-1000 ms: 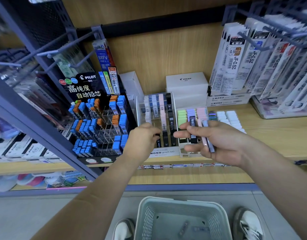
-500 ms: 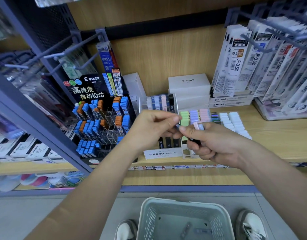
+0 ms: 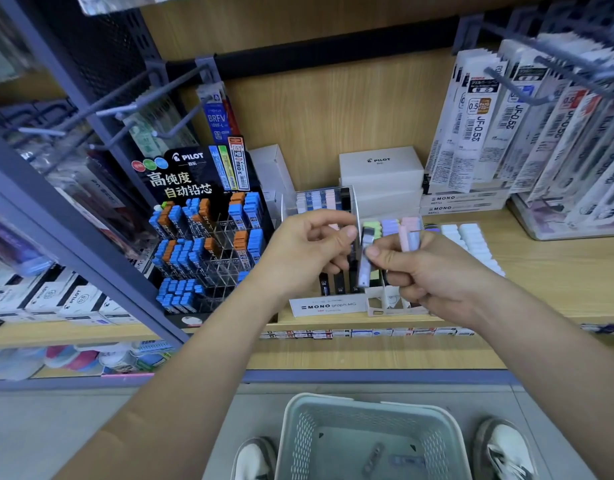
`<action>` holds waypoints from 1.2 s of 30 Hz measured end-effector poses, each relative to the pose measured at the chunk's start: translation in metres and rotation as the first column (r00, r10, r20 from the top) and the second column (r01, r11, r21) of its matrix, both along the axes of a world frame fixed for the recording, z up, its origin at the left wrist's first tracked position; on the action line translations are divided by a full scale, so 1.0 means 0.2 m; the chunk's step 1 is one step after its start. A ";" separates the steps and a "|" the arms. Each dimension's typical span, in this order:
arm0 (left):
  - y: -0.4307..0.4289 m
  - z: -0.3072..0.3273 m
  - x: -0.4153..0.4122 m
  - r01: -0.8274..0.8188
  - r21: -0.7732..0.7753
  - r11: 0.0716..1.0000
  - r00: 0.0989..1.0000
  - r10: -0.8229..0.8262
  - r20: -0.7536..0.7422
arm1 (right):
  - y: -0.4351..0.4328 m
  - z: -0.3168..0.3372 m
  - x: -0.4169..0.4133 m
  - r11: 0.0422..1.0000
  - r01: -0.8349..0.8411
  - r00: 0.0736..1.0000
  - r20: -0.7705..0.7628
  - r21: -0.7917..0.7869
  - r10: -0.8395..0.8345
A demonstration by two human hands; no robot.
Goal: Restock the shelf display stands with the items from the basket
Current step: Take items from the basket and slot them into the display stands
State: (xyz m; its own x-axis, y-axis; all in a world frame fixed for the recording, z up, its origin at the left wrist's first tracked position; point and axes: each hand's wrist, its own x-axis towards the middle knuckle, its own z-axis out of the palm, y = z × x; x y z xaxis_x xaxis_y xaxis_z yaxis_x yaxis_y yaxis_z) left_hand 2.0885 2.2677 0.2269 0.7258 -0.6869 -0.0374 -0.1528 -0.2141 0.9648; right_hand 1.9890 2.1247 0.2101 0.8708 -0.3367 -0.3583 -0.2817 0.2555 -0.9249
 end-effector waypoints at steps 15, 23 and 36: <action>0.09 -0.15 0.17 -0.209 0.299 0.931 0.910 0.074 0.408 | -0.10 0.01 -0.02 0.923 0.165 0.986 -0.037 0.347 -0.162; 0.06 -0.28 0.19 -0.216 0.352 0.911 0.885 0.031 0.464 | -0.10 0.01 -0.03 0.930 0.142 0.989 -0.020 0.340 -0.144; 0.04 -0.38 0.17 -0.176 0.410 0.895 0.774 -0.132 0.620 | -0.10 0.01 -0.04 0.983 0.053 0.997 -0.070 0.178 -0.041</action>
State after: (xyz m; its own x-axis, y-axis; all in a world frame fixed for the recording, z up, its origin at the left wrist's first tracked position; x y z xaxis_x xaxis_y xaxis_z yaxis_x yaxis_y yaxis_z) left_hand 2.1235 2.2752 0.1508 0.7051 -0.6945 0.1432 -0.6679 -0.5826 0.4630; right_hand 1.9819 2.1052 0.2115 0.8278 -0.3017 -0.4730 -0.3245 0.4304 -0.8423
